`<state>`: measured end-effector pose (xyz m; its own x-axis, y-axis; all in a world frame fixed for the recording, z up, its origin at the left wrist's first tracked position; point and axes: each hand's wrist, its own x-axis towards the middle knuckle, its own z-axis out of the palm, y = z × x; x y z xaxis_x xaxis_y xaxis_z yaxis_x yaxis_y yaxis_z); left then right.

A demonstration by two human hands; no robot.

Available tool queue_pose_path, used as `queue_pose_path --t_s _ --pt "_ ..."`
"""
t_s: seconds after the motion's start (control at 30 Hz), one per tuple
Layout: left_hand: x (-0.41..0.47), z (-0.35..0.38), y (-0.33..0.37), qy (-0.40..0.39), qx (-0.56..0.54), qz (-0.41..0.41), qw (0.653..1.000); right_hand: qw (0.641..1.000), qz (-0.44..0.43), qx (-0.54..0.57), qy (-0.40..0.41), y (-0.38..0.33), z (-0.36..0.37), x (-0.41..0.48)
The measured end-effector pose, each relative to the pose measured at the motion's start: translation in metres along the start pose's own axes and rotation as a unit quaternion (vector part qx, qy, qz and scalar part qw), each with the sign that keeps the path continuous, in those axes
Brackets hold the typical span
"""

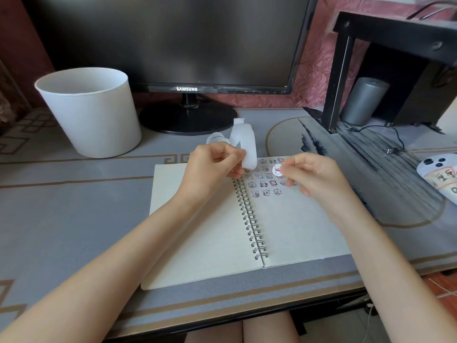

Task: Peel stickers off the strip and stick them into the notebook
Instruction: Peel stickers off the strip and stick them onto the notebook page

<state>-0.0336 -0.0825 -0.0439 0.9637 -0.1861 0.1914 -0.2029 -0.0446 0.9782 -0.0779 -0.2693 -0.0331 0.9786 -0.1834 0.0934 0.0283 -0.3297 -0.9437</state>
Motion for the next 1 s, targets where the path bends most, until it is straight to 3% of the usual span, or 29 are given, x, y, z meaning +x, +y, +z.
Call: queue_pose_path --t_s 0.17,1.0 --pt "0.000 0.000 0.000 0.002 0.002 0.001 1.000 0.997 0.058 -0.045 0.015 0.013 -0.014 -0.003" --pt "-0.001 0.002 0.001 0.003 0.002 -0.003 1.000 0.994 0.051 -0.096 0.021 0.023 -0.012 0.000"
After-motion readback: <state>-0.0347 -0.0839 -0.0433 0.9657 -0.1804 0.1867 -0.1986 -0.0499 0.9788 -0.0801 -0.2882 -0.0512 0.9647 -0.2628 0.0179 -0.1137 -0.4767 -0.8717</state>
